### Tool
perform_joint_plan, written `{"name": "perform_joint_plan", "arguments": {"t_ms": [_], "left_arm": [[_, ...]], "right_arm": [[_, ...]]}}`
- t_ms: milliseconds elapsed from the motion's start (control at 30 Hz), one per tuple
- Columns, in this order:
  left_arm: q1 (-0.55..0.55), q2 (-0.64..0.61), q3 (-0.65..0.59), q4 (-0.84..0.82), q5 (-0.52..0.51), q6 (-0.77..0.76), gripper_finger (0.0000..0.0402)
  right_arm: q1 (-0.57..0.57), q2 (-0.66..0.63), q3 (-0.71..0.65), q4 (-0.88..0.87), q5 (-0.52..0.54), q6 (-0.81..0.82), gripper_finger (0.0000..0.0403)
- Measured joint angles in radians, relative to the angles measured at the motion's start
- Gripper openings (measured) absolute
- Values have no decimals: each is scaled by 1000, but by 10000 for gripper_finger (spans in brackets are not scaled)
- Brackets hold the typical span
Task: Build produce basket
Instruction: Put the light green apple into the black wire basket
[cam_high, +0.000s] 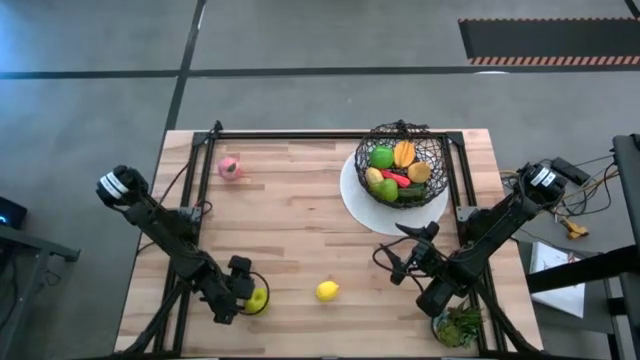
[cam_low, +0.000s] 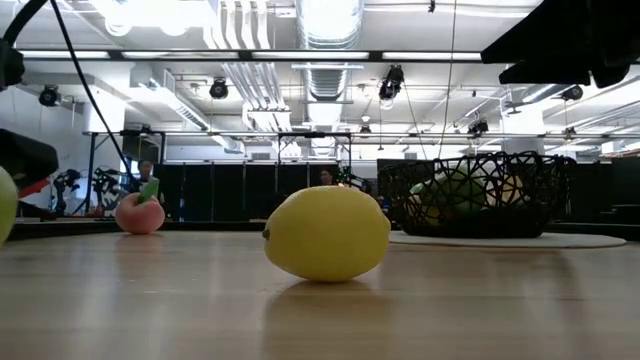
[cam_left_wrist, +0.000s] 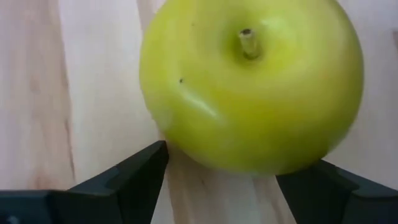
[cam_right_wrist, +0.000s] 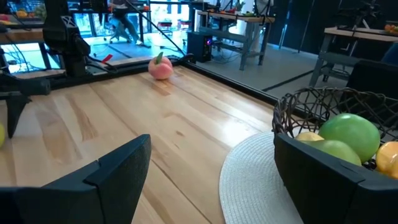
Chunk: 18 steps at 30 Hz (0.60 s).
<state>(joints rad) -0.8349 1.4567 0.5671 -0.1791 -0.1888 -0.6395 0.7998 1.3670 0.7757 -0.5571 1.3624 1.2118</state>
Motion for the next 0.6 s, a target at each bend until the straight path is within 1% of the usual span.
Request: {"name": "perform_joint_plan", "arguments": {"t_ms": [267,367,467,600], "left_arm": [[3,12,-7,75,-75,27,279],[5,33,-9,121,-109,41,298],[6,69,-9,174,-166,44,320],[12,113,-9,262,-196,77,337]], "right_arm": [[0,0,0,2,0,35,325],[0,0,0,10,0,36,325],[0,0,0,15,0,37,325],[0,0,0,17,0,38,325]]}}
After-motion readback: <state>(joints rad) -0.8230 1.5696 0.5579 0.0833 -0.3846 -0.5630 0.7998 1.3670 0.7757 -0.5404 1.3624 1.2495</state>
